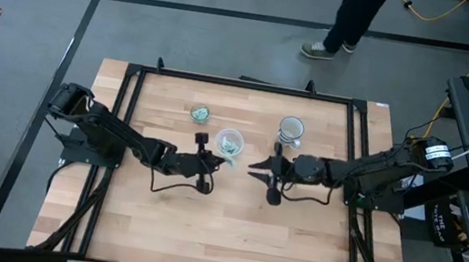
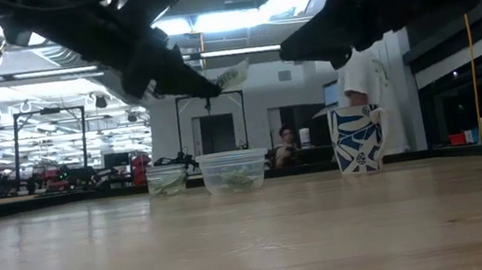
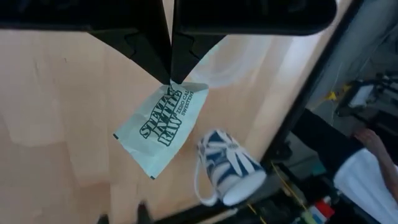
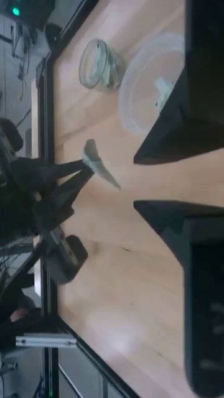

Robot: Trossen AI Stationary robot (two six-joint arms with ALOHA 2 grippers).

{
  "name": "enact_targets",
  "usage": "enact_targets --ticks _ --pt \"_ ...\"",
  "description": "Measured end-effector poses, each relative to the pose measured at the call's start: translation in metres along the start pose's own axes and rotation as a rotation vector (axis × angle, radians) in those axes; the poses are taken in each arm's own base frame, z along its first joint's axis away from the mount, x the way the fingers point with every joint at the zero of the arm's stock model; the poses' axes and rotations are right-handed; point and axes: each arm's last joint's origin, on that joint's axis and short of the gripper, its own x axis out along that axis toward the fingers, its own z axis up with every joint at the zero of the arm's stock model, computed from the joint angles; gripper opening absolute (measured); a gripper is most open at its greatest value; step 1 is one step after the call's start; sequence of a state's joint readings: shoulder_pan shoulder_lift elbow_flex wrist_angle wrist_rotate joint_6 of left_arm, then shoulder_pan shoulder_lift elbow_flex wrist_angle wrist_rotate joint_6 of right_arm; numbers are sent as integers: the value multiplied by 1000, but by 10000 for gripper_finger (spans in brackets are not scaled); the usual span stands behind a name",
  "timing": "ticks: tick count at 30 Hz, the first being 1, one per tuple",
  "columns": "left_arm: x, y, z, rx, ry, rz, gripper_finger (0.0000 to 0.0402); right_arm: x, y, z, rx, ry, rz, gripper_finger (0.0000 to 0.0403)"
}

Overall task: Pick and place Stevia / Truvia into bins
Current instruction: Put the stevia packet into the transparent container

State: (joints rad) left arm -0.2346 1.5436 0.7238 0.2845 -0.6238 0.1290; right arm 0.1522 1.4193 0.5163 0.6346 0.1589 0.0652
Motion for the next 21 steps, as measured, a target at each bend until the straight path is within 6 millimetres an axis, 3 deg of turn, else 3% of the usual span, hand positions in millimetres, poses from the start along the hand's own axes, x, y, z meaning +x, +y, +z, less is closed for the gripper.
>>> enact_targets --ticks 10,16,21 --pt "18 12 3 75 -67 76 2 1 -7 0 10 1 -25 175" --pt "23 20 3 49 -78 81 2 2 -13 2 -51 -17 -44 188" --pt "25 23 3 35 -72 90 2 2 -24 7 2 -56 -85 189"
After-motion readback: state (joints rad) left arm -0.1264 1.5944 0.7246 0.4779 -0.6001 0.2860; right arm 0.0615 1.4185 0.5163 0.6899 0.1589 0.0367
